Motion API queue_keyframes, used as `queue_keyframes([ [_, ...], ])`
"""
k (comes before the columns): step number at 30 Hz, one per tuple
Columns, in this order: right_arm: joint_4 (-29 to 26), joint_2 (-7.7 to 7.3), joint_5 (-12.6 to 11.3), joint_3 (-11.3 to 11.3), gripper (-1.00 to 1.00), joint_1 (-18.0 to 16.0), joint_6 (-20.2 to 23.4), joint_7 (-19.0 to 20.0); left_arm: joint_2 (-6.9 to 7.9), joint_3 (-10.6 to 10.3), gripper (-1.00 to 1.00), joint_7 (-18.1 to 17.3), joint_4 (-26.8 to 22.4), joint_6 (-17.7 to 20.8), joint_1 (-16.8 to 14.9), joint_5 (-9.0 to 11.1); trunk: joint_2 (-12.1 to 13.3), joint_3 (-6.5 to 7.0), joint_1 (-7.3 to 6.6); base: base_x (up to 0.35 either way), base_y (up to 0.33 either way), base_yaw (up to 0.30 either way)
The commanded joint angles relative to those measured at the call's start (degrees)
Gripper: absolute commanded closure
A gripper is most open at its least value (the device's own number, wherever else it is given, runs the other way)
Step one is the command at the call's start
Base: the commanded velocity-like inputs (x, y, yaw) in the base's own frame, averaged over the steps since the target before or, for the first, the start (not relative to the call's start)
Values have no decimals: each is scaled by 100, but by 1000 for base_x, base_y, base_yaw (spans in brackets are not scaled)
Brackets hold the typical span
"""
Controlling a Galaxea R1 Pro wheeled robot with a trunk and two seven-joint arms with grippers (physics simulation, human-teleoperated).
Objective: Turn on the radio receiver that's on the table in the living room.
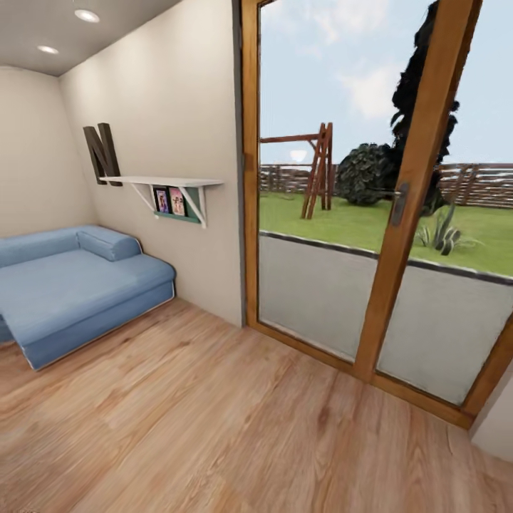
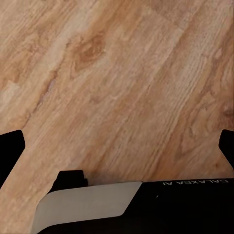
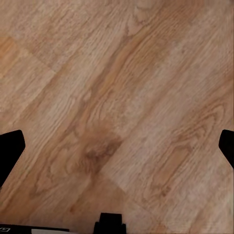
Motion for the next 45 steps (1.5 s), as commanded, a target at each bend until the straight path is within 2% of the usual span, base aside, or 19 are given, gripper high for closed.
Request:
queue_keyframes([
  [1, -2, 0, 15, -11, -100, -1, -3, 26, 1, -8, -100, 7, -3, -11, 0, -8, -2, -5, 3, 326, -117, 286],
  [45, 3, 0, 17, -2, -100, -2, -5, 26, 2, -8, -100, 9, -6, -11, 0, -8, -2, -5, 3, 326, -104, 288],
])
